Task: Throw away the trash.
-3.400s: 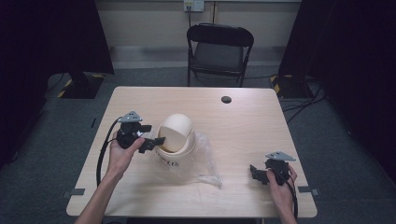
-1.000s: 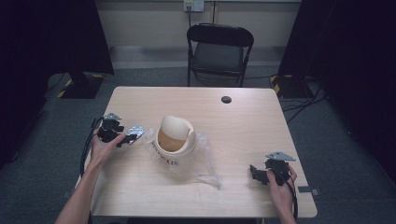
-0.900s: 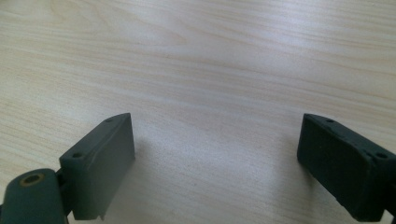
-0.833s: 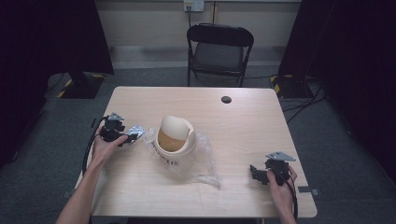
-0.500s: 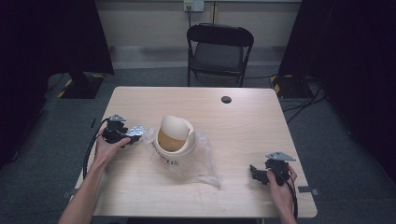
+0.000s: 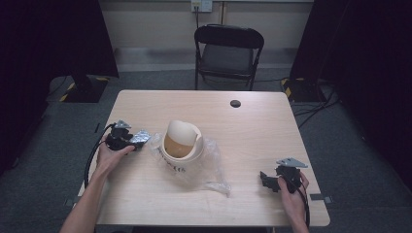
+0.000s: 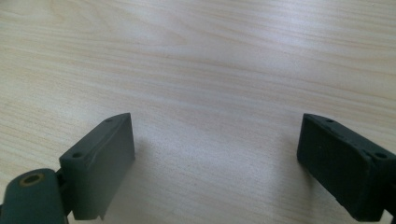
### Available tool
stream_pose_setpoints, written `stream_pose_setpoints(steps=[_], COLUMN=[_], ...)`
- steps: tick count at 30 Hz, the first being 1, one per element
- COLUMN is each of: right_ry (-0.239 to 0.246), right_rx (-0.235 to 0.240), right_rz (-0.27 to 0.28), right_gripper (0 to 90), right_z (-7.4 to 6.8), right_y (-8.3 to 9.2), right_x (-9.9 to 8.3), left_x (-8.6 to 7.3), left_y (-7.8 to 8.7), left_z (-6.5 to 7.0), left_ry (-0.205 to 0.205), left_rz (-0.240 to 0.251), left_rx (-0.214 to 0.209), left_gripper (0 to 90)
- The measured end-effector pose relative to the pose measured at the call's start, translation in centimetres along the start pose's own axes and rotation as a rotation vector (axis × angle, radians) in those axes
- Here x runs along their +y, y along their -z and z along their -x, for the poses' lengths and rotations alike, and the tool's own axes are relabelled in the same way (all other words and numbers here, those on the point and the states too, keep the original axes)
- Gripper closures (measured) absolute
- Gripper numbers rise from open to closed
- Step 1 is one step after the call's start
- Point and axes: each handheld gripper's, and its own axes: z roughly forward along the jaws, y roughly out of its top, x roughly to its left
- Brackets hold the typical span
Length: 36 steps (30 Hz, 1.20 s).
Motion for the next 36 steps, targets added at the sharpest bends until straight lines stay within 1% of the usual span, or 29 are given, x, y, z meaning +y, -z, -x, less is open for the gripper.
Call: stream_pose_setpoints(steps=[2,5,6,8,12,15,17,19,21,23,25,26,27,28,29,32,34,35,36], right_ry=[0.0,0.0,0.0,0.0,-0.001,0.0,0.0,0.0,0.0,0.0,0.0,0.0,0.0,0.0,0.0,0.001,0.001,0.001,0.001], right_rx=[0.0,0.0,0.0,0.0,0.0,0.001,0.001,0.001,0.002,0.002,0.001,0.001,0.001,0.001,0.001,0.002,0.003,0.003,0.003], right_rz=[0.0,0.0,0.0,0.0,0.0,0.0,0.0,0.0,0.0,0.0,0.0,0.0,0.0,0.0,0.0,0.0,0.0,0.0,0.0], right_gripper=[10.6,10.6,10.5,10.5,10.5,10.5,10.5,10.5,10.5,10.5,10.5,10.5,10.5,10.5,10.5,10.4,10.4,10.4,10.4], right_z=[0.0,0.0,0.0,0.0,0.0,0.0,0.0,0.0,0.0,0.0,0.0,0.0,0.0,0.0,0.0,0.0,0.0,0.0,0.0], right_y=[0.0,0.0,0.0,0.0,0.0,0.0,0.0,0.0,0.0,0.0,0.0,0.0,0.0,0.0,0.0,0.0,0.0,0.0,0.0], right_x=[0.0,0.0,0.0,0.0,0.0,0.0,0.0,0.0,0.0,0.0,0.0,0.0,0.0,0.0,0.0,0.0,0.0,0.0,0.0], left_x=[0.0,-0.1,-0.1,-0.1,0.2,0.3,0.2,0.1,-0.1,-0.2,-0.4,-0.4,-0.5,-0.5,-0.5,-0.7,-0.9,-0.9,-0.8], left_y=[0.0,0.2,0.3,0.5,1.2,1.8,2.3,2.9,3.4,3.9,4.4,4.6,4.8,4.9,5.1,5.7,6.3,6.6,6.9], left_z=[0.1,0.0,0.1,0.2,0.2,0.4,0.5,0.4,0.4,0.5,0.7,0.9,1.1,1.3,1.5,1.7,1.7,1.8,1.7], left_ry=[0.008,0.015,0.028,0.017,0.04,0.043,0.044,0.057,0.059,0.063,0.071,0.063,0.057,0.05,0.052,0.068,0.085,0.106,0.108], left_rz=[-0.002,-0.002,0.005,0.005,0.045,0.069,0.094,0.114,0.132,0.14,0.155,0.165,0.171,0.177,0.189,0.221,0.253,0.272,0.275], left_rx=[0.001,-0.017,-0.023,-0.015,-0.016,-0.014,-0.004,-0.003,-0.001,0.004,-0.013,-0.004,-0.006,-0.016,-0.028,-0.038,-0.043,-0.053,-0.042], left_gripper=[34.2,34.2,34.2,34.2,34.1,34.2,34.2,34.2,34.2,34.2,34.1,34.2,34.2,34.2,34.2,34.2,34.1,34.1,34.1])
